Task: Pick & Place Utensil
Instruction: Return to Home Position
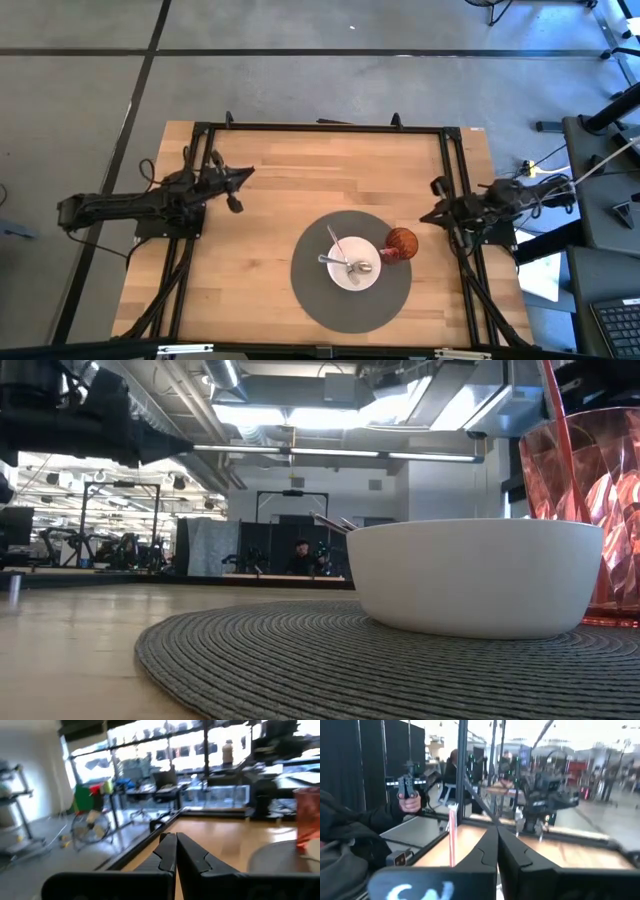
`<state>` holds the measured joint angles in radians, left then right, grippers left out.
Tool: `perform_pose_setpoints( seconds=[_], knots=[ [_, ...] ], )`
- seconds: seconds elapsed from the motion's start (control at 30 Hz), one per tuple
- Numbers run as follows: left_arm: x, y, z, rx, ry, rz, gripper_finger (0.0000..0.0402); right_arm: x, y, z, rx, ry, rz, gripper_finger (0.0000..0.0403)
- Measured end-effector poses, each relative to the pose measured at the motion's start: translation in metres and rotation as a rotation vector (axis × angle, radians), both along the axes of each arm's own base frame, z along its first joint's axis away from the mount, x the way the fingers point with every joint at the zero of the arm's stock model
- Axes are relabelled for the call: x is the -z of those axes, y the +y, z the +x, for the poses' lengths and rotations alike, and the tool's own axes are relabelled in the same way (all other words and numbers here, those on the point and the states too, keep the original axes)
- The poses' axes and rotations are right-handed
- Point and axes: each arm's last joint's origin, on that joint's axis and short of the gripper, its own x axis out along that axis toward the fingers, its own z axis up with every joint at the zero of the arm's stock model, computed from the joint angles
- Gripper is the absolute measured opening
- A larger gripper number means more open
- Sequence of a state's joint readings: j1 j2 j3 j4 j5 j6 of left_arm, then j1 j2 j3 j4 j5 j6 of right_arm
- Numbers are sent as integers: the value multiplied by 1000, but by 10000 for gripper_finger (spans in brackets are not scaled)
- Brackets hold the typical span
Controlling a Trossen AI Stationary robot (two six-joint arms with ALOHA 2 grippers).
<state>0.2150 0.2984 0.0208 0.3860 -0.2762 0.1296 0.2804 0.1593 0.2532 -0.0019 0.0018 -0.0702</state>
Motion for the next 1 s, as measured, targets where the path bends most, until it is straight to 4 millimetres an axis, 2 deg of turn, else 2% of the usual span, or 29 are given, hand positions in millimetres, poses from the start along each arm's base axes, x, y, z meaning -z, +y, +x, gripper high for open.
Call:
perform_pose_setpoints(
  seconds=[0.13, 0.23, 0.4, 0.53, 0.67, 0.8, 1.0],
  knots=[
    [-5, -5, -2, 84, -23, 70, 3, 4, -2, -9, 10, -46, -55, 0],
    [-7, -8, -3, 143, -38, 102, 1, 19, -2, -5, 13, -53, -54, 0],
    [-4, -10, -2, 235, -71, 19, 2, 52, -2, 5, 13, -28, -24, 1],
    [-1, -13, -1, 285, -37, 42, 1, 55, -4, 5, -34, -91, -30, 1],
    [1, -13, 0, 253, 2, 78, 3, 56, -11, 7, 63, -67, 0, 2],
    [2, -11, 0, 211, -13, 0, 1, 56, -17, 7, 141, -75, -30, 2],
    [1, -21, 1, 364, 70, -59, 2, 56, -22, 7, 168, -80, -43, 2]
  ],
)
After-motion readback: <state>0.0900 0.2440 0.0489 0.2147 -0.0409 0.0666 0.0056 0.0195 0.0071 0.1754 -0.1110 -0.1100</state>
